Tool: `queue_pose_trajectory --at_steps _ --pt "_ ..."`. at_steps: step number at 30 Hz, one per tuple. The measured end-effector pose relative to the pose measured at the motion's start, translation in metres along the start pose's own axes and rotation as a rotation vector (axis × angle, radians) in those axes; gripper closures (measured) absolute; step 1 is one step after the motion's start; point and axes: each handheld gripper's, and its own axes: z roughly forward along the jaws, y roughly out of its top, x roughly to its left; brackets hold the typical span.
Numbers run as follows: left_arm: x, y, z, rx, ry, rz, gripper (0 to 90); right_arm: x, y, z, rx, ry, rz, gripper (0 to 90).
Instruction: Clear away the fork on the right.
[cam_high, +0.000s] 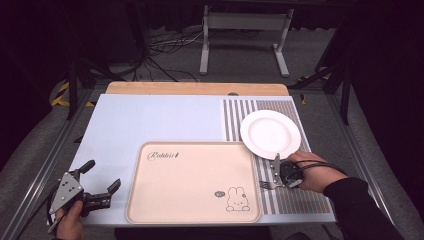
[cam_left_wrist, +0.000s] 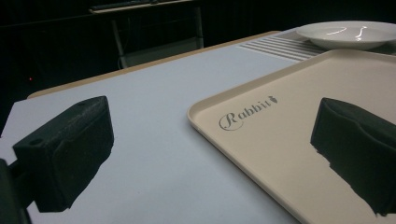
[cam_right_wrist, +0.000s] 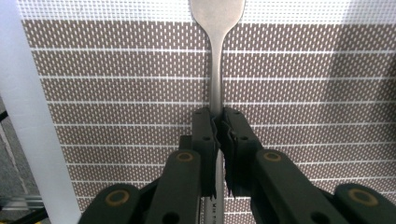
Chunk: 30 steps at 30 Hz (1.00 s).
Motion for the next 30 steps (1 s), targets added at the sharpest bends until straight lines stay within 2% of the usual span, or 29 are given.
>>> queue_pose_trajectory --at_steps 9,13,16,20,24,30 --pt "0.000 0.000 0.000 0.000 0.002 -0.003 0.1 0.000 0.002 0.000 0.009 -0.001 0.000 84.9" --pt "0.001 0.000 0.000 0.000 0.002 -0.003 0.1 0.002 0.003 -0.002 0.017 -0.021 -0.011 85.0" --pt "0.000 0.000 0.000 0.000 0.003 -0.004 0.1 0.002 0.001 -0.010 -0.015 -0.030 0.017 85.0" --pt "0.000 0.000 0.000 0.000 0.003 -0.004 0.1 0.002 -0.003 -0.023 -0.028 -0.053 0.034 85.0" --pt "0.001 0.000 -0.001 0.004 0.003 -0.005 0.1 0.003 -0.005 -0.035 -0.059 -0.074 0.044 84.9" --pt "0.001 0.000 -0.001 -0.001 0.005 -0.004 0.1 0.004 -0.007 -0.051 -0.076 -0.095 0.056 84.9"
